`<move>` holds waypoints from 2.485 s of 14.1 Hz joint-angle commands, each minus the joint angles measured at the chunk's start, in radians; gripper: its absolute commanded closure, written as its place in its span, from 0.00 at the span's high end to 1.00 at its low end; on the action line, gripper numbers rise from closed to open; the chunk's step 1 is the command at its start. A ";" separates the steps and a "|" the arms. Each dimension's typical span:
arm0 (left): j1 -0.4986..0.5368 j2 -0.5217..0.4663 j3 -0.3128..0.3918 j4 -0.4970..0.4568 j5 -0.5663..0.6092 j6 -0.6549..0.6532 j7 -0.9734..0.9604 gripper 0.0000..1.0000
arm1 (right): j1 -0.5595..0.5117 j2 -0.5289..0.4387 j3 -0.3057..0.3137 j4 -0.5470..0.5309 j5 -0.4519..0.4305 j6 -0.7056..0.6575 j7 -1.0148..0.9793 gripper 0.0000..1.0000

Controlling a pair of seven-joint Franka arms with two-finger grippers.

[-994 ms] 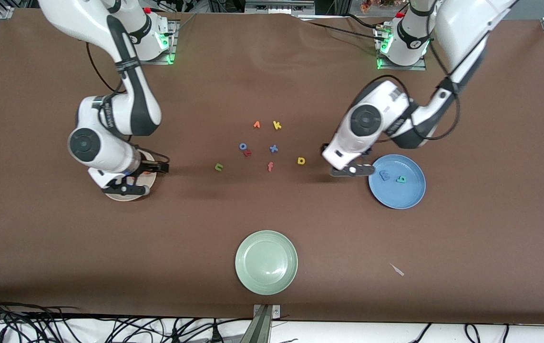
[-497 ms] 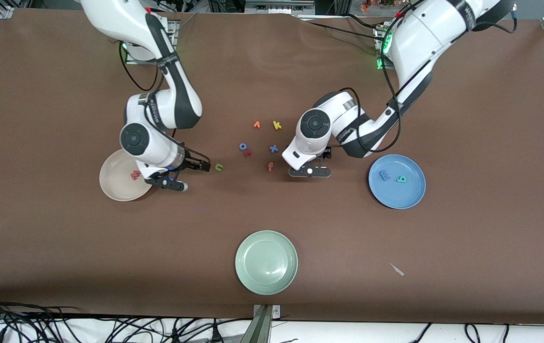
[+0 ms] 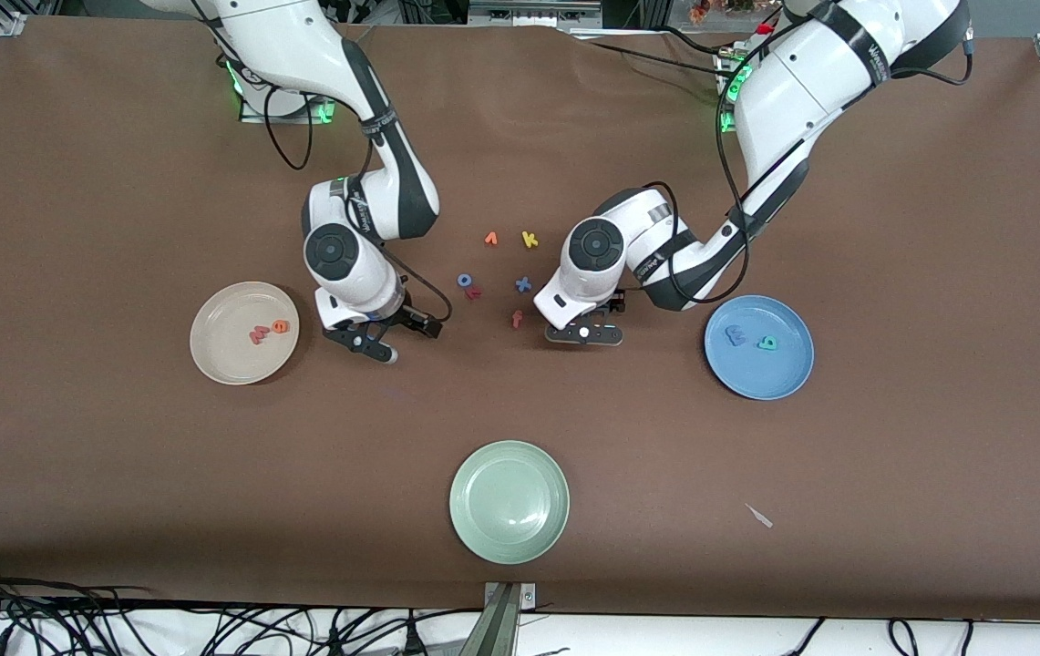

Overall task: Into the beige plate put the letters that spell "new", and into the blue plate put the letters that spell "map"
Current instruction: 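Grasp the green u with the right gripper while the left gripper grasps the yellow d, then drop the u on the cream plate while the left gripper drops the d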

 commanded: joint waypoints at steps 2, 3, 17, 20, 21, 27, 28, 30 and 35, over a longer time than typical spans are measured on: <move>-0.020 0.016 0.004 0.020 0.050 -0.013 -0.013 0.71 | 0.034 0.043 -0.008 0.032 0.049 0.014 0.021 0.99; -0.019 0.015 0.004 0.018 0.050 -0.015 -0.013 0.63 | 0.034 0.047 -0.008 0.032 0.049 0.014 0.022 0.99; 0.125 -0.148 -0.004 0.023 0.048 -0.301 0.340 0.07 | 0.025 0.034 -0.017 0.059 0.048 -0.071 0.001 0.13; 0.231 -0.174 -0.002 0.020 0.050 -0.353 0.572 0.07 | 0.013 0.031 -0.103 0.130 0.029 -0.262 -0.106 0.13; 0.271 -0.174 -0.002 0.018 0.050 -0.354 0.652 0.08 | 0.013 0.020 -0.136 0.128 0.029 -0.299 -0.188 0.13; 0.409 -0.110 0.004 0.006 0.227 -0.276 0.872 0.10 | 0.006 0.024 -0.385 0.128 0.029 -0.503 -0.612 0.15; 0.411 -0.102 0.004 0.006 0.234 -0.271 0.870 0.10 | -0.004 0.029 -0.413 0.122 0.029 -0.508 -0.675 0.17; 0.417 -0.093 0.004 0.001 0.235 -0.266 0.872 0.29 | -0.068 0.035 -0.416 0.116 0.028 -0.508 -0.772 0.18; 0.419 -0.105 -0.030 0.014 0.210 -0.284 0.877 1.00 | -0.100 0.038 -0.411 0.135 0.033 -0.511 -0.844 1.00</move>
